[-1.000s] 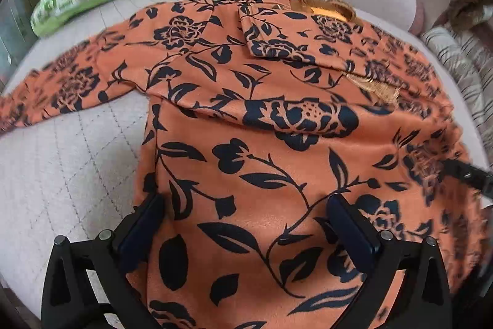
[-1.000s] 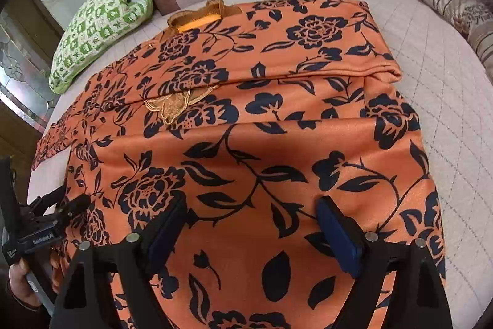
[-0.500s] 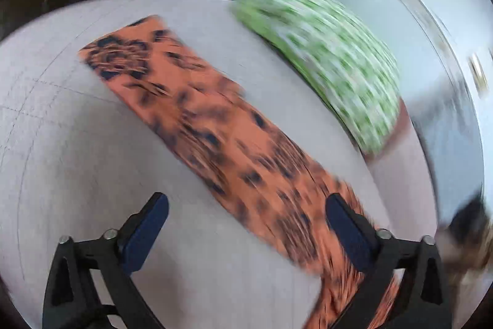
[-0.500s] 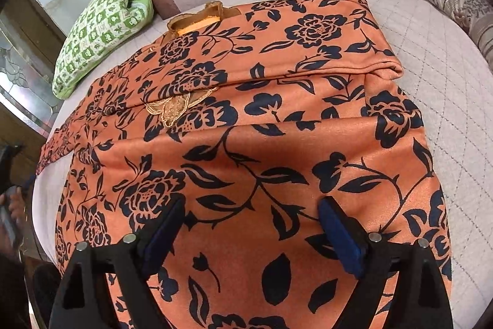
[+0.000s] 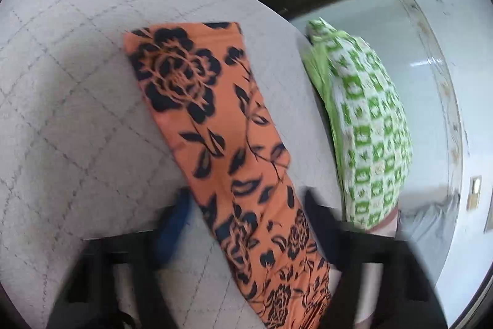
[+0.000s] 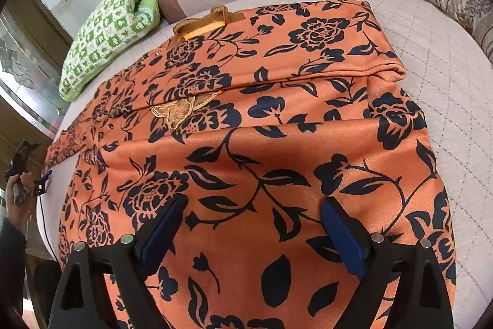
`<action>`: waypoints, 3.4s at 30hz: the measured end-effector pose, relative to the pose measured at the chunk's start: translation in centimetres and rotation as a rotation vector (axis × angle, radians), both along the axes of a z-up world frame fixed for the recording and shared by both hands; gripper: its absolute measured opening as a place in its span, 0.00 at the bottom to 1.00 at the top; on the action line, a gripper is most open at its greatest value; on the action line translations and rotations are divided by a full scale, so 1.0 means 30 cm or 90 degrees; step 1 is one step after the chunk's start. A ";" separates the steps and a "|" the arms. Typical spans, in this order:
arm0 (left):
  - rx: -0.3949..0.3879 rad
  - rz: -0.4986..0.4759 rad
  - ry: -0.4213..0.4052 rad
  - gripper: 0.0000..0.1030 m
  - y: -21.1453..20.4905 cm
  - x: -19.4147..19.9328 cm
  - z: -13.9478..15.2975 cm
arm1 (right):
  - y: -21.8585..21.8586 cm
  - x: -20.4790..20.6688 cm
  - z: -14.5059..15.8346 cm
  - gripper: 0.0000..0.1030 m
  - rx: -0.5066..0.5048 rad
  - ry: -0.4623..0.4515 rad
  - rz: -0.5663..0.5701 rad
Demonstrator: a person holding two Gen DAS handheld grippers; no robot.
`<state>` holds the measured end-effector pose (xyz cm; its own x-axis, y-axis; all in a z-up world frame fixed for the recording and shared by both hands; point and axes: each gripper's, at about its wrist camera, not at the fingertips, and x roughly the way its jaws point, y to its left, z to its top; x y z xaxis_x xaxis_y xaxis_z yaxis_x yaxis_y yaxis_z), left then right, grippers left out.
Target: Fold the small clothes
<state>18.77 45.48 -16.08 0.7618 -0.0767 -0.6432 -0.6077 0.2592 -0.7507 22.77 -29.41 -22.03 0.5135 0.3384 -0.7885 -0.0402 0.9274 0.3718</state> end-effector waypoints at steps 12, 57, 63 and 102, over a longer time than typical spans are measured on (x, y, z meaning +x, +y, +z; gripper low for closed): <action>0.422 -0.227 -0.072 0.04 -0.588 0.205 0.546 | -0.051 -0.031 -0.013 0.90 0.076 -0.051 -0.006; 0.439 -0.540 0.062 0.24 -1.005 0.294 0.064 | -0.007 0.539 0.289 0.11 -0.154 -0.051 -0.134; 0.434 -0.535 0.049 0.26 -0.999 0.271 0.065 | -0.258 0.417 0.026 0.32 0.006 0.073 -0.234; 0.479 -0.530 -0.007 0.66 -0.994 0.056 0.206 | -0.351 0.025 0.223 0.66 -0.040 -0.006 -0.102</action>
<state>20.45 15.67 -9.90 0.6595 -0.1595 -0.7346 -0.0277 0.9714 -0.2359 23.52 -39.93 -15.34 0.5639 0.2013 -0.8009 0.1071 0.9438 0.3126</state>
